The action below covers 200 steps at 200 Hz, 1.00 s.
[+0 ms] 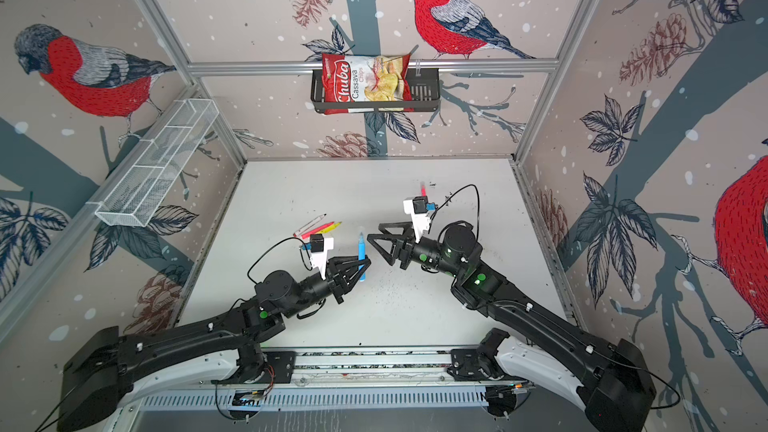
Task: Insert the pens into the pen caps
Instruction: 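Open the right gripper and draw it back from the capped marker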
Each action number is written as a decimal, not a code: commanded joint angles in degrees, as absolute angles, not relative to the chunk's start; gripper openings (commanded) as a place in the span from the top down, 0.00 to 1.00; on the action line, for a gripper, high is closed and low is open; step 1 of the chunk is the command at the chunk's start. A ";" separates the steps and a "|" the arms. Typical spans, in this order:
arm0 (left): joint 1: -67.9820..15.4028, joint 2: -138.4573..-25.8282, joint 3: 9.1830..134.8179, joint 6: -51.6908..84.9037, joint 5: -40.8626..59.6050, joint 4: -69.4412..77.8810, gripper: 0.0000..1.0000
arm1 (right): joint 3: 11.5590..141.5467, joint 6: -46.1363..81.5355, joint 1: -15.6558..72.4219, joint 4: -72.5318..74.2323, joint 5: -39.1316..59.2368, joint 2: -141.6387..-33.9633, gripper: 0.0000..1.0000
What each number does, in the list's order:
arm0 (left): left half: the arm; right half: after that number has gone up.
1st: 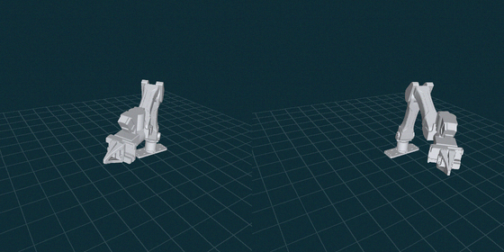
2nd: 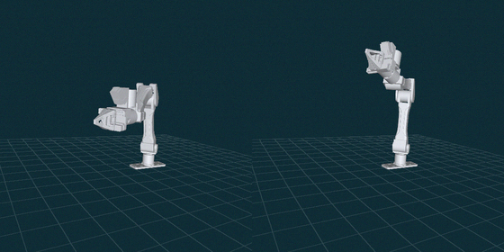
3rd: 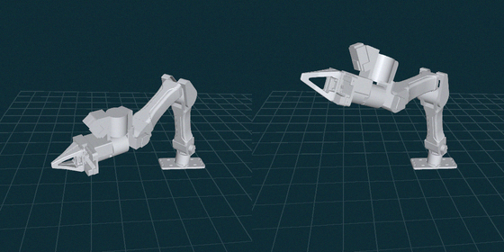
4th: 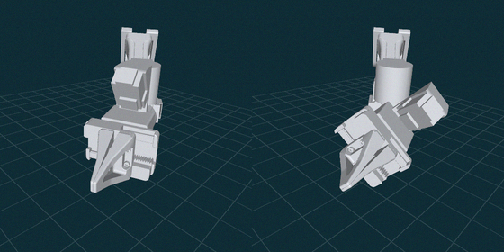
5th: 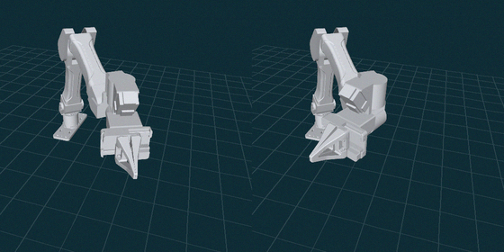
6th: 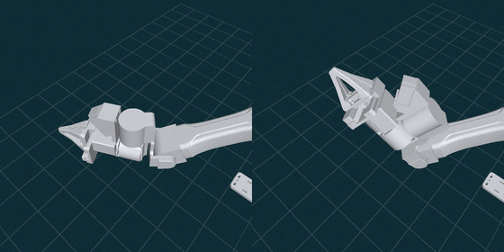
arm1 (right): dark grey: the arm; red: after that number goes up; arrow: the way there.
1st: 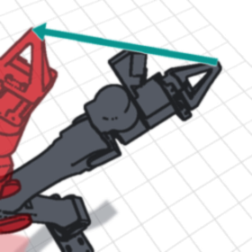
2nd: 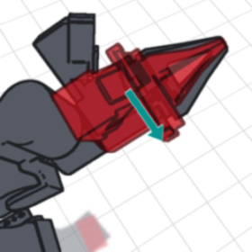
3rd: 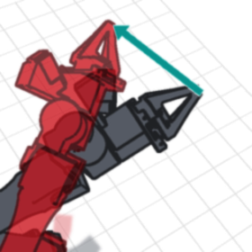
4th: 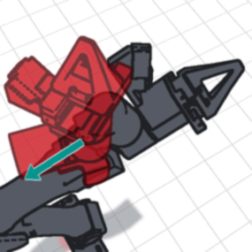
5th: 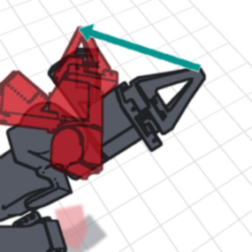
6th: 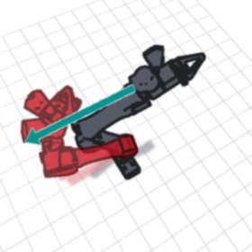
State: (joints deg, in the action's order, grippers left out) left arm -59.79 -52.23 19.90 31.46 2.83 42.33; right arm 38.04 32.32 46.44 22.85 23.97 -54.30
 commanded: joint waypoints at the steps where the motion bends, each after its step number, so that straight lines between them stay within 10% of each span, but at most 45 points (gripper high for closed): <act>1: -59.85 -52.77 19.91 30.76 3.33 42.45 0.98 | 40.81 29.85 46.41 19.63 22.50 -55.78 0.36; 200: -59.85 -56.87 20.80 30.50 4.66 43.40 0.97 | 47.80 28.21 47.64 15.43 28.47 -65.99 0.70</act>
